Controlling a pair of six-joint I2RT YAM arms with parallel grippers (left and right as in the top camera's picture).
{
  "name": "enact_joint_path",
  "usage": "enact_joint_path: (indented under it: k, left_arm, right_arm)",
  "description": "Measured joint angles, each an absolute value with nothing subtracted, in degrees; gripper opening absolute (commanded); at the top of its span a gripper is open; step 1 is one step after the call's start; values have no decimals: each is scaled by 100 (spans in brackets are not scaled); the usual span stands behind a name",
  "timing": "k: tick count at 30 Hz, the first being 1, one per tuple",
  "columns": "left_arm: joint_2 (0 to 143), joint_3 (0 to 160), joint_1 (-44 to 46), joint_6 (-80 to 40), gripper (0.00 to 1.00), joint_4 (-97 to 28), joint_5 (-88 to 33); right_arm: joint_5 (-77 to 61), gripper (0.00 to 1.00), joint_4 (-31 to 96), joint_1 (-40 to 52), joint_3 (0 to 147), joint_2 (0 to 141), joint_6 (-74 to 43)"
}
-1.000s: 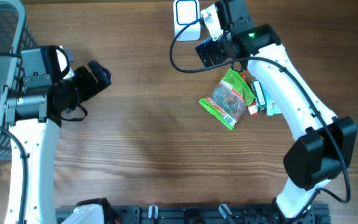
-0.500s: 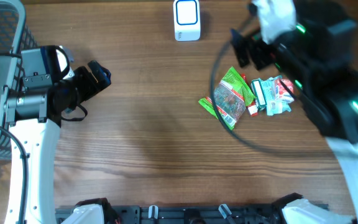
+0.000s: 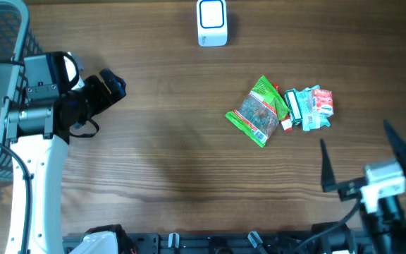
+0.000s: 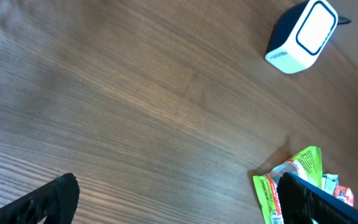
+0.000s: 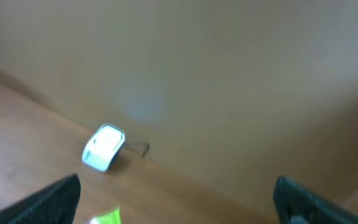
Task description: Scan the item barcode
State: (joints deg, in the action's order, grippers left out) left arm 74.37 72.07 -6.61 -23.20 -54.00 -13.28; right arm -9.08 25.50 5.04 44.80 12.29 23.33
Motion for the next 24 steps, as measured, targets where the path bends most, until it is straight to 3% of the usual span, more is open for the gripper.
enact_joint_path:
  k: [5,9,11,16,22,24]
  left_arm:
    - [7437,7207,-661,-2320,100,-5402,-1332]
    - [7437,7207,-661,-2320,100,-5398,-1330]
    - [7437,7207,-661,-2320,100,-5400,-1330]
    - [7437,7207,-661,-2320,100,-5400,-1330]
    - [7437,7207,-661,-2320,100,-5400,-1332]
    - [7437,7207,-661,-2320,100,-5400,-1332]
  right_arm:
    - [-1605,100,-434,390,2515,427,2180]
    - [-1409,99,-2196,392,1284,263,1177]
    - [-954,100,-2268,390,714,137,368]
    - [-567,100,-2174,390,185,117,-338]
    - [-440,100,-113,390,36,80,-755]
    - [-440,100,8,390,34,78,-751]
